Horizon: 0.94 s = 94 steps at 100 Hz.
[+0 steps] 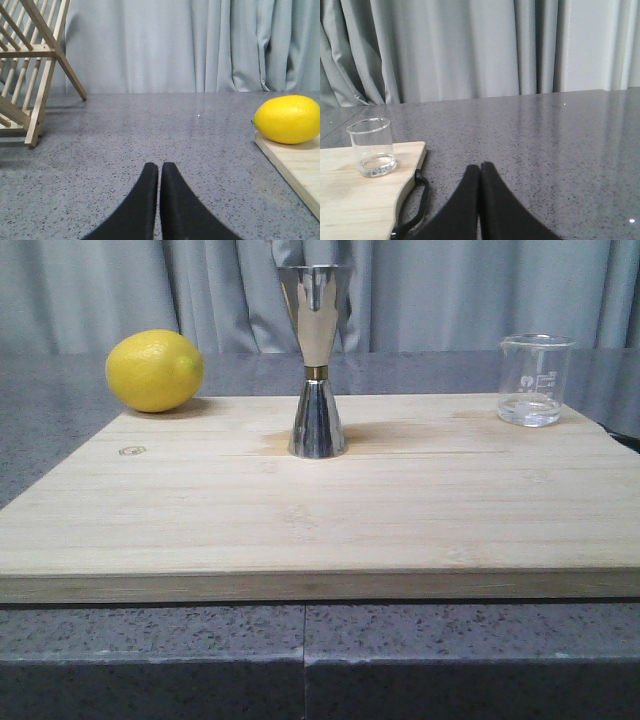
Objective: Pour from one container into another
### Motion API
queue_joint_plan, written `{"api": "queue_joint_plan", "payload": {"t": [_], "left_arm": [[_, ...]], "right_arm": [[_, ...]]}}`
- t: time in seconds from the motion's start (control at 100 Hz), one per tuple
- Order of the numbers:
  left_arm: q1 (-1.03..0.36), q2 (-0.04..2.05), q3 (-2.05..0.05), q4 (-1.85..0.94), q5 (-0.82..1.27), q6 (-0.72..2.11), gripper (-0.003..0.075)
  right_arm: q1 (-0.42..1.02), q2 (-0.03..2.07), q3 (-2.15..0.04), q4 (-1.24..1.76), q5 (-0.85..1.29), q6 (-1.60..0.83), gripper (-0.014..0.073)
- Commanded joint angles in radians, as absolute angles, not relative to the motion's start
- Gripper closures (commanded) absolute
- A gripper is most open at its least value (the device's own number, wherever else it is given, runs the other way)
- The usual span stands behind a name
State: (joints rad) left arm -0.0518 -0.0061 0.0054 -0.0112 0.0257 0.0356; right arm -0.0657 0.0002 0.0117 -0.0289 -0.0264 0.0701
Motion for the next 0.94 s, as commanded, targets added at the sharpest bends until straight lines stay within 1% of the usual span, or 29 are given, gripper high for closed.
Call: {"api": "queue_joint_plan", "payload": {"t": [0.0, 0.93], "left_arm": [[-0.053, -0.028, 0.032, -0.019, -0.057, 0.037, 0.0739], [-0.053, -0.028, 0.032, -0.019, -0.056, 0.037, 0.0739]], "right_arm": [[-0.064, 0.007, 0.022, -0.027, -0.101, 0.056, 0.0666], [-0.058, -0.029, 0.022, -0.027, -0.103, 0.056, 0.0666]]}}
